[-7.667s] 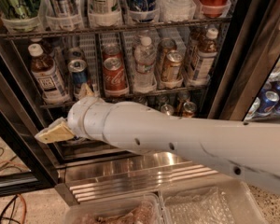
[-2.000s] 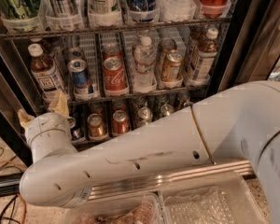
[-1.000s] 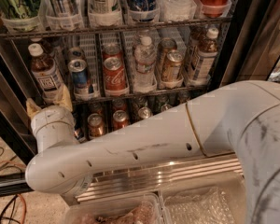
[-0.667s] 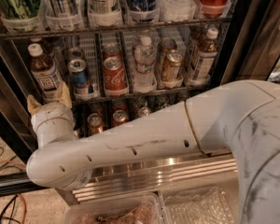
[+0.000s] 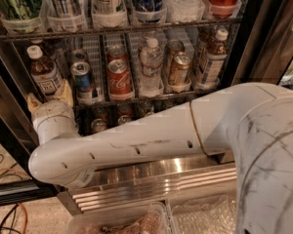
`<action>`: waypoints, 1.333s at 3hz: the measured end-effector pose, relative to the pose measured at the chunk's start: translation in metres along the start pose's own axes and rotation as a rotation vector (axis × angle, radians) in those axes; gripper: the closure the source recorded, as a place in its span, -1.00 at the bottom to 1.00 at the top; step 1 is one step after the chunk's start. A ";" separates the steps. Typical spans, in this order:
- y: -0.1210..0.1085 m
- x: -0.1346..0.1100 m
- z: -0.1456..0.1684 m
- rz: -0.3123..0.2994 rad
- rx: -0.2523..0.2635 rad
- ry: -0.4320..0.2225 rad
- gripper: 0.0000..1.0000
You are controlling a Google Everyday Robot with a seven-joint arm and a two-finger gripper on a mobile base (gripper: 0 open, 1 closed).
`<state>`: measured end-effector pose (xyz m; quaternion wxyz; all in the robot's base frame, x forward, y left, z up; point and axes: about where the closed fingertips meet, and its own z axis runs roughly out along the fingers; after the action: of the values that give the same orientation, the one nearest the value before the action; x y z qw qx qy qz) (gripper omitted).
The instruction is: Pick blue plastic bottle from middle shelf of fridge
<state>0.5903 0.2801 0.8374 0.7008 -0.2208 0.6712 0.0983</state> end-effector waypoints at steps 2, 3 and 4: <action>-0.001 0.005 0.022 0.000 -0.014 0.005 0.27; -0.001 0.005 0.022 0.000 -0.014 0.005 0.73; 0.001 0.007 0.021 0.007 -0.008 0.014 1.00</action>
Offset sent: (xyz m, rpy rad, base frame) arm 0.0306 0.0122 -0.0097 -0.0083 0.0154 0.0206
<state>0.6096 0.2892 0.8305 0.6950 -0.2219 0.6763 0.1017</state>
